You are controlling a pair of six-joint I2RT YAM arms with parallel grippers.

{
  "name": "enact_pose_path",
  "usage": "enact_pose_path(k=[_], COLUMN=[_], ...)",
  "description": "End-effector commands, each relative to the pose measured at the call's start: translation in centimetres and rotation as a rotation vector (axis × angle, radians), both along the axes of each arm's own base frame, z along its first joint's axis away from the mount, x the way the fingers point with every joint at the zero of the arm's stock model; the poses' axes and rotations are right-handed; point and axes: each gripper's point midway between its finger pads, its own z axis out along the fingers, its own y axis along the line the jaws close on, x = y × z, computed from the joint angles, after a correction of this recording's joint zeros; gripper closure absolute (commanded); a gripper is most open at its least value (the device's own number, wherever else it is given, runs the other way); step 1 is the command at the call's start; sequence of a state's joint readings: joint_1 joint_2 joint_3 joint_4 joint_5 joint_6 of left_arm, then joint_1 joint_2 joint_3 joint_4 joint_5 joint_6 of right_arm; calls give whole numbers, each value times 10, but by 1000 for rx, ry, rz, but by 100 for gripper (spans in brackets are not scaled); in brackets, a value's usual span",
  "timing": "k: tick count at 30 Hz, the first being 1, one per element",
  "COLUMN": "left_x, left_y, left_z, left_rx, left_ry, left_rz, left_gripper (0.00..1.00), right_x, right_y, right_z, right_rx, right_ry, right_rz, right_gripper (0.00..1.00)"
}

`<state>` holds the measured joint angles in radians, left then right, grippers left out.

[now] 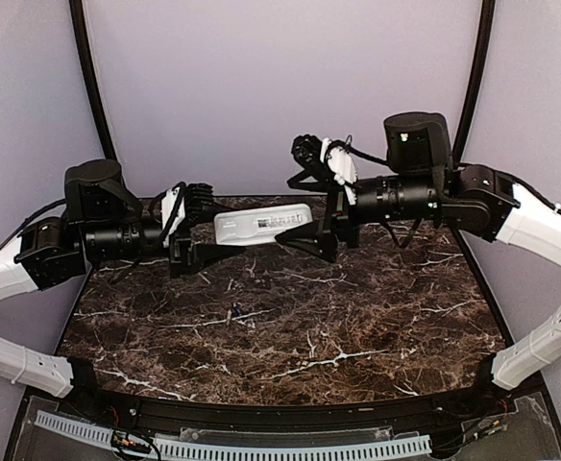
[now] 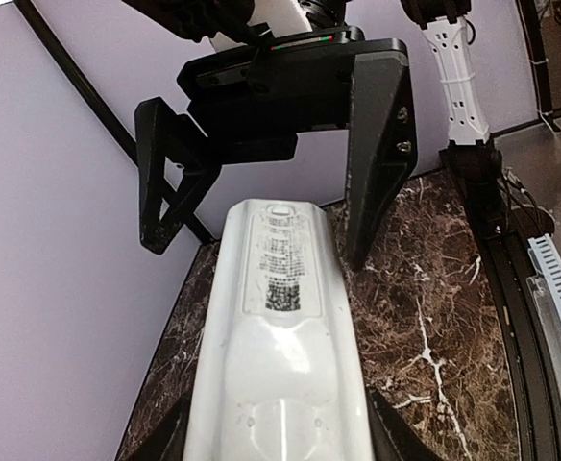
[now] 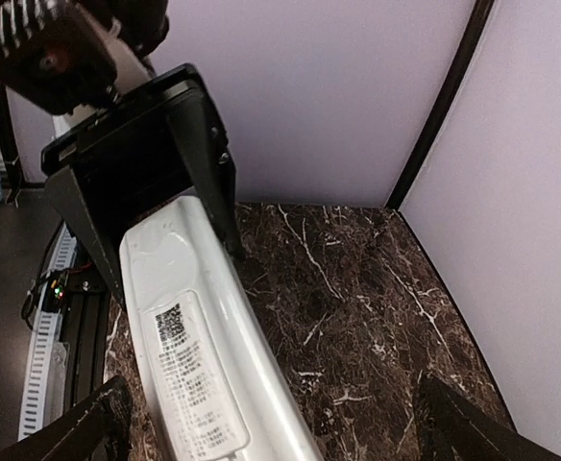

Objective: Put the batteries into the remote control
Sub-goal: Pass from the right arm to the left, then pass from the left arm to the right

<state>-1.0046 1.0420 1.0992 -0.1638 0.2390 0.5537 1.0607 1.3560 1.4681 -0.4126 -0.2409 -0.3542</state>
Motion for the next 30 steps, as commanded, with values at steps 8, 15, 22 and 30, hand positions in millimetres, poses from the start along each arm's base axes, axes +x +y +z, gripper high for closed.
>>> enact_pose_path(k=[8, 15, 22, 30], left_x=[4, 7, 9, 9], left_y=[4, 9, 4, 4], left_z=[61, 66, 61, 57], left_rx=[-360, -418, -401, -388], left_ry=[-247, -265, -269, -273], left_rz=[160, 203, 207, 211], left_gripper=[100, 100, 100, 100], right_x=[10, 1, -3, -1], right_y=[-2, 10, 16, 18], right_z=[58, 57, 61, 74], right_rx=[357, 388, 399, 439], right_ry=[462, 580, 592, 581], right_rz=[10, 106, 159, 166], right_gripper=[5, 39, 53, 43])
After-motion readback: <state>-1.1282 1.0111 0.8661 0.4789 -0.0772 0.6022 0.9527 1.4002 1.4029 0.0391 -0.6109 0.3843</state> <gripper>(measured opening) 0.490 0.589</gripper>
